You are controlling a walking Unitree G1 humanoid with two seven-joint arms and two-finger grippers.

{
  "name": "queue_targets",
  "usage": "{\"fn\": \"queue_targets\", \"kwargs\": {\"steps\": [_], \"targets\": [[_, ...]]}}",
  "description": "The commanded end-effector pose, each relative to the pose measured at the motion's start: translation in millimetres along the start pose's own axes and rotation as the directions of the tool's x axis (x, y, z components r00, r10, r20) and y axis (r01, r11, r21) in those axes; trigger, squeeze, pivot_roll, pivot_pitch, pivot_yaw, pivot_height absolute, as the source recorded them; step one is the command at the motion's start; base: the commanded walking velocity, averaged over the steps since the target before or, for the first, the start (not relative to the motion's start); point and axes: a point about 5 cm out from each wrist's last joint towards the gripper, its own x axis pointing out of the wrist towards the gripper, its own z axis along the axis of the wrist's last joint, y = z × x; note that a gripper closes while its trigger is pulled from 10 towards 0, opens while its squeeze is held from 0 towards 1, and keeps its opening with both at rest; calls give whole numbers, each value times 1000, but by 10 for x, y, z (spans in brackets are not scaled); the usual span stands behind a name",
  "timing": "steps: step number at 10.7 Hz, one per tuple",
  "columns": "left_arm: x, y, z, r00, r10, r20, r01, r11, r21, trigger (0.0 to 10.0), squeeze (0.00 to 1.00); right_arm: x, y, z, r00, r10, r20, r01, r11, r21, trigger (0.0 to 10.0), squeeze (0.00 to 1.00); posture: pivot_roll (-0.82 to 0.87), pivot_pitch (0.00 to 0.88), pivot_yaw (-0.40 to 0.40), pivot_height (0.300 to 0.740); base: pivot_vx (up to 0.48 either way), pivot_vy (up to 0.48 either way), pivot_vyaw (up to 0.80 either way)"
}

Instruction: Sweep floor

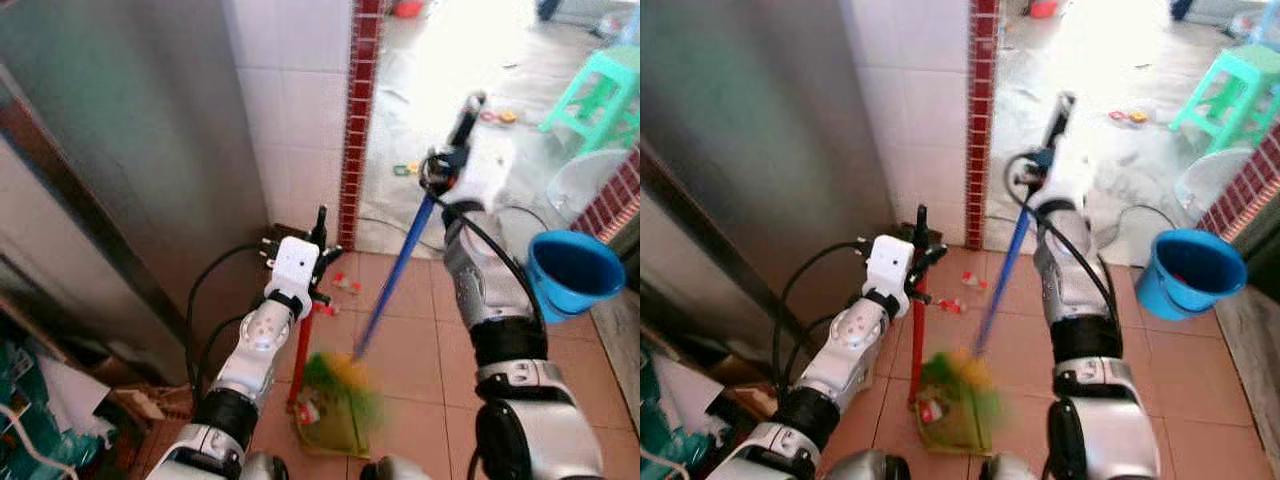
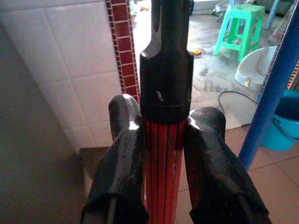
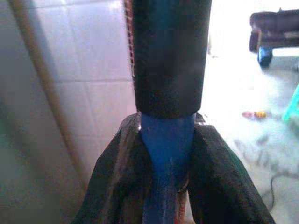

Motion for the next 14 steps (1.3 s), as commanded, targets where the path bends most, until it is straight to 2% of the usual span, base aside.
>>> {"fn": "queue_targets", "kwargs": {"steps": [1, 10, 11, 12, 14], "targets": [[5, 5, -13, 1000, -1, -10, 1, 1000, -3, 10000, 0, 24, 25, 200, 995, 13, 98, -14, 1000, 14, 10000, 0, -33, 50, 26, 740, 0, 0, 0], [5, 5, -13, 1000, -1, -10, 1, 1000, -3, 10000, 0, 24, 25, 200, 995, 13, 98, -14, 1000, 14, 10000, 0, -33, 50, 26, 740, 0, 0, 0], [-149, 386, 179, 996, 8, 88, -7, 1000, -6, 10000, 0, -227, -391, -243, 995, -97, 4, 97, 985, -140, 10000, 0, -24, 0, 50, 740, 0, 0, 0], [-241, 574, 274, 991, 12, 130, -14, 1000, 11, 10000, 0, -322, -578, -381, 986, -168, -20, 159, 962, -221, 10000, 0, -23, 0, 48, 740, 0, 0, 0], [-261, 699, 221, 992, 52, 119, -55, 998, 21, 10000, 0, -249, -579, -301, 982, -187, 21, 187, 952, -242, 10000, 0, -24, 0, 48, 740, 0, 0, 0]]}}
